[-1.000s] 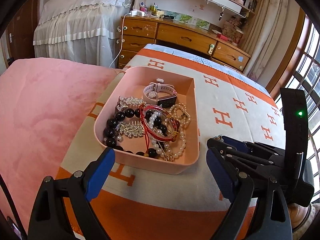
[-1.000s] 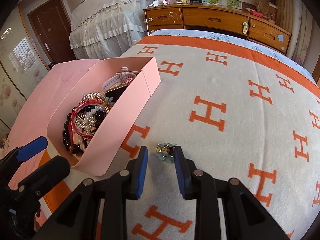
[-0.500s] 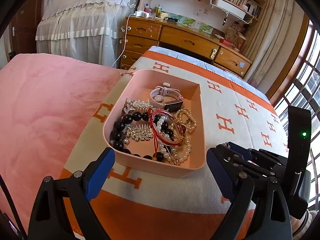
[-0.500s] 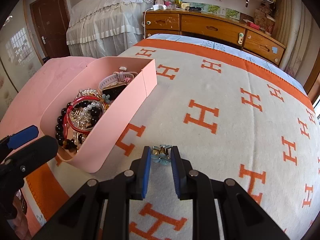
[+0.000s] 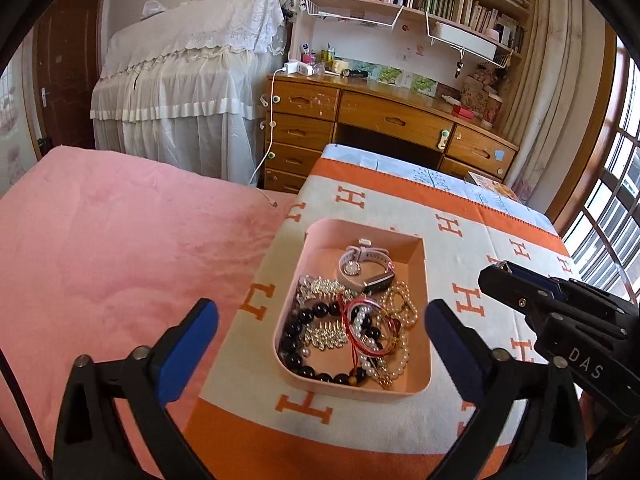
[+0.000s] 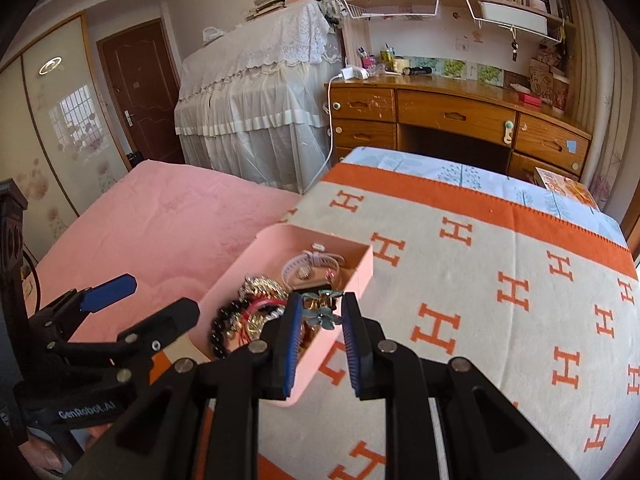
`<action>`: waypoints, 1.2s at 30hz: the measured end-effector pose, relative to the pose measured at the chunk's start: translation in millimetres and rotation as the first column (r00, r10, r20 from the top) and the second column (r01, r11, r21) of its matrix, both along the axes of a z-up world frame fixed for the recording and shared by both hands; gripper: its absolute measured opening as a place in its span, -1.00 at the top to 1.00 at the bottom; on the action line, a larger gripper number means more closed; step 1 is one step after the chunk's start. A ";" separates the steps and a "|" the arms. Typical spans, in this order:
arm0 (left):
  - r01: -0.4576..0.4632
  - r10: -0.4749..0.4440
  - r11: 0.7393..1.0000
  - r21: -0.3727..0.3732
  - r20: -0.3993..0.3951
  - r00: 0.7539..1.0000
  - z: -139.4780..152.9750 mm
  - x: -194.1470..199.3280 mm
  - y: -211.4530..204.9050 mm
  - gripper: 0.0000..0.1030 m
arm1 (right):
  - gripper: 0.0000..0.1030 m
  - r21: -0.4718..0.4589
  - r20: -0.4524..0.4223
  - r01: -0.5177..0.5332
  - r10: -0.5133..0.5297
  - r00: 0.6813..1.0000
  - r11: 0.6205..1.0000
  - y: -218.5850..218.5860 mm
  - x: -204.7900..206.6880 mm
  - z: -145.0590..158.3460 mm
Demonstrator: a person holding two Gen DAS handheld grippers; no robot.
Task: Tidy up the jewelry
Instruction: 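Lift the charm into the pink box and open the right tool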
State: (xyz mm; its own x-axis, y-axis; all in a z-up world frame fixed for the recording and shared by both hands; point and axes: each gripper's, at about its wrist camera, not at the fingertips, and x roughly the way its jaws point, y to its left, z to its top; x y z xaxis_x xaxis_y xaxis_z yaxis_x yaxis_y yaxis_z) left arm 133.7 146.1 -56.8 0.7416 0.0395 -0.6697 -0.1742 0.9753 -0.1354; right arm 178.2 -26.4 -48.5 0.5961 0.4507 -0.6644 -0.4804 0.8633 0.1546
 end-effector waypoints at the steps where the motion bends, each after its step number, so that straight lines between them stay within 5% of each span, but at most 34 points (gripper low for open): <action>1: -0.004 0.004 1.000 0.006 0.007 1.000 5.9 2.1 2.7 -0.99 | 0.61 0.012 0.004 -0.006 0.006 1.000 1.000 3.2 3.2 5.5; 11: -0.091 0.091 0.996 -0.004 0.033 0.995 46.8 34.1 32.9 -0.98 | 0.60 0.094 -0.049 -0.024 0.029 0.998 0.995 39.0 50.5 17.6; 23: -0.097 0.099 0.995 0.027 -0.070 0.993 13.4 64.8 37.7 -0.98 | 0.59 0.080 -0.200 0.005 0.011 0.980 0.997 49.6 95.4 -31.3; 36: -0.061 0.061 0.998 0.001 -0.065 0.996 14.4 51.0 23.2 -0.98 | 0.57 0.116 -0.158 0.023 -0.004 0.987 0.993 25.0 68.5 -12.2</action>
